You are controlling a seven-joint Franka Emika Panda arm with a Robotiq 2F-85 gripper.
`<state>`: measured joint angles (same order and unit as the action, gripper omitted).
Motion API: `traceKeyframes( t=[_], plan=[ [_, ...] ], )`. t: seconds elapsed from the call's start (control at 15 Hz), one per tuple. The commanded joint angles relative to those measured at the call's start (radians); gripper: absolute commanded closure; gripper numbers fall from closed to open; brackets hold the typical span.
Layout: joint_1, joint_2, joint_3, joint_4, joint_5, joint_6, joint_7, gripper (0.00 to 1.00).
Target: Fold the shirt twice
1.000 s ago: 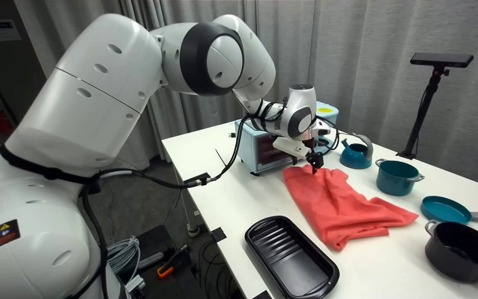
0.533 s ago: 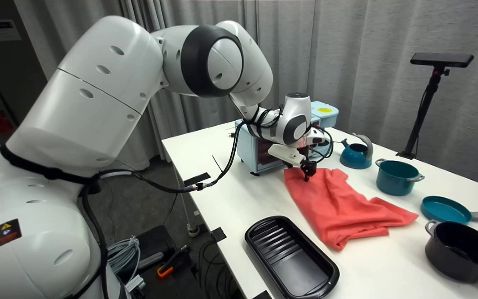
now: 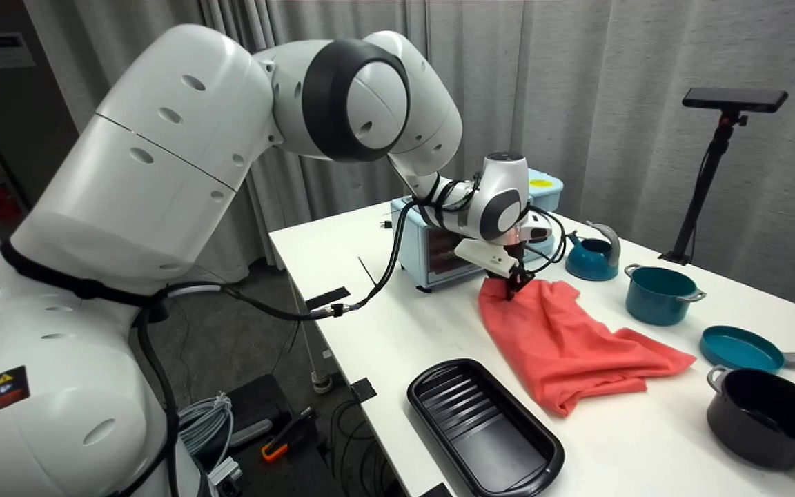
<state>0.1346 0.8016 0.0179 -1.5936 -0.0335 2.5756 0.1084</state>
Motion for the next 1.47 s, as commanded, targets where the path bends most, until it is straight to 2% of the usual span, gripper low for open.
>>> traceKeyframes(
  t=[0.0, 0.47, 0.67, 1.2, 1.4],
  plan=[
    [-0.028, -0.024, 0.03, -0.013, 0.023, 0.018, -0.041, 1.0],
    [-0.105, -0.136, 0.145, -0.056, 0.125, 0.059, -0.143, 0.98],
    [-0.145, -0.19, 0.161, -0.095, 0.161, 0.045, -0.183, 0.98],
    [-0.214, -0.307, 0.103, -0.194, 0.174, 0.036, -0.182, 0.98],
    [-0.213, -0.335, 0.052, -0.233, 0.145, 0.023, -0.159, 0.98]
  ],
)
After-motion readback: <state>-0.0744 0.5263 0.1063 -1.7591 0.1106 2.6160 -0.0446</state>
